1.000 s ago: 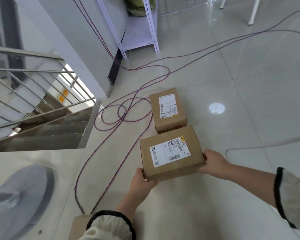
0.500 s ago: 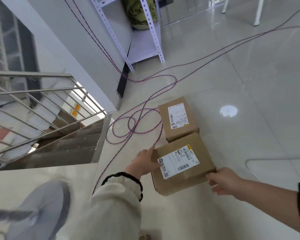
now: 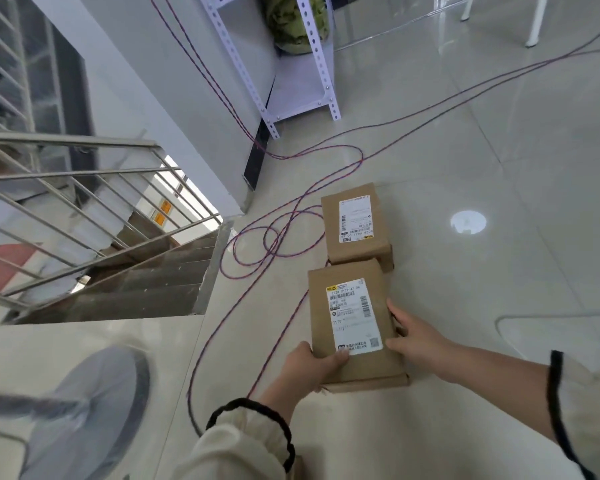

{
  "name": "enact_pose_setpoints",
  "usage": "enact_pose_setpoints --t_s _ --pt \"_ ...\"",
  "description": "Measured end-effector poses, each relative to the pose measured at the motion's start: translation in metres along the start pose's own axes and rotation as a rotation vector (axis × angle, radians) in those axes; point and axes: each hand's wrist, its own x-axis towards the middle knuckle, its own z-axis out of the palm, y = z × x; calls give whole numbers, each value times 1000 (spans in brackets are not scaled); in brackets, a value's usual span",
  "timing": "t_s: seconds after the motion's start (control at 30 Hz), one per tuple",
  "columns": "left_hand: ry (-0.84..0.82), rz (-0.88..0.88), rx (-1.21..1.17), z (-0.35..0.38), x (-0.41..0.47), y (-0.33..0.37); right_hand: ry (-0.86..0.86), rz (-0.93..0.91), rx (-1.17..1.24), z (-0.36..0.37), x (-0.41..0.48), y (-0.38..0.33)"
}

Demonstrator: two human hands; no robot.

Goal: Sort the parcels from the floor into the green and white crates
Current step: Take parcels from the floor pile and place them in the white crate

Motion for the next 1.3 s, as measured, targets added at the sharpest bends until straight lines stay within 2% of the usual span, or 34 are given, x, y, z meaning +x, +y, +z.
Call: enact_pose_setpoints --t_s 0.2,0.43,0.57,0.67,0.83,1.0,1.17,1.3 --pt "-124 -80 -165 4 -5 -4 -3 8 -45 -1 2 3" --pt "-247 -58 -637 22 -10 0 -96 144 112 -1 3 -8" --pt "-149 35 -926 7 -9 17 -47 82 81 -6 4 -35" --pt "-69 193 -1013 -16 -19 29 52 -25 61 -11 -2 -72" --pt "1 461 -952 -94 -66 78 273 -220 129 -25 -34 -171" --pt "50 638 -897 -212 -156 164 353 -304 208 -49 -106 -305" --pt "-2 781 -908 -318 -270 262 423 -404 231 -93 -219 -439" --pt "-49 822 -927 -391 -382 332 489 -446 100 -123 -339 -544"
